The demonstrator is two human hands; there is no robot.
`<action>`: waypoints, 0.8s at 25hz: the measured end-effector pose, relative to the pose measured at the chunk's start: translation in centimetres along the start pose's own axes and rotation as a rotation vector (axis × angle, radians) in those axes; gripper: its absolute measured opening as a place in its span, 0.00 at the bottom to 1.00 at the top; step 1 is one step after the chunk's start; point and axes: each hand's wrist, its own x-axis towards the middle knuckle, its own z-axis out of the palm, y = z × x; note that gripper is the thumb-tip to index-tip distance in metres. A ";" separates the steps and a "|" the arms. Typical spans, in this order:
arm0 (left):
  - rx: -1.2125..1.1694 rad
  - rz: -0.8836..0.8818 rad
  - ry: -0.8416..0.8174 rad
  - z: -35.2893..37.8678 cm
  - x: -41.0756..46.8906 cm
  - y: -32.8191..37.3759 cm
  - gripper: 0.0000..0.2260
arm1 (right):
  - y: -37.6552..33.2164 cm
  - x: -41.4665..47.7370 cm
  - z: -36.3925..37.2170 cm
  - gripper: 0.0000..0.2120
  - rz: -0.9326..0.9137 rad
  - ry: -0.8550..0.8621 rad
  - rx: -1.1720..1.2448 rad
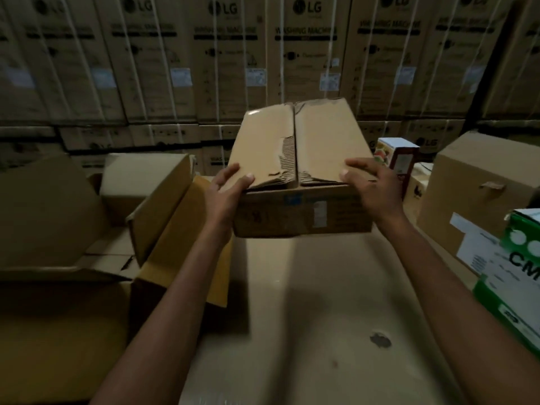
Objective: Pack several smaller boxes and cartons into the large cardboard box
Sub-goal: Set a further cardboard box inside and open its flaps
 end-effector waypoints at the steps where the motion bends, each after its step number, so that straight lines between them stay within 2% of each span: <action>1: 0.015 0.039 -0.010 0.0 -0.9 1.4 0.20 | -0.1 -0.4 -0.4 0.19 0.006 0.006 0.066; 6: 0.103 0.235 0.011 -2.2 -4.6 7.1 0.16 | -1.7 -3.3 -0.9 0.18 -0.066 0.048 0.303; 12: 0.110 0.425 0.015 -9.1 -4.7 16.1 0.17 | -11.0 -4.5 2.7 0.18 -0.223 0.028 0.409; 16: 0.107 0.493 0.094 -17.0 -2.5 19.9 0.16 | -18.2 -4.8 8.6 0.17 -0.285 -0.048 0.421; 20: 0.169 0.517 0.187 -27.2 1.3 21.4 0.14 | -24.1 -5.6 17.9 0.18 -0.249 -0.123 0.449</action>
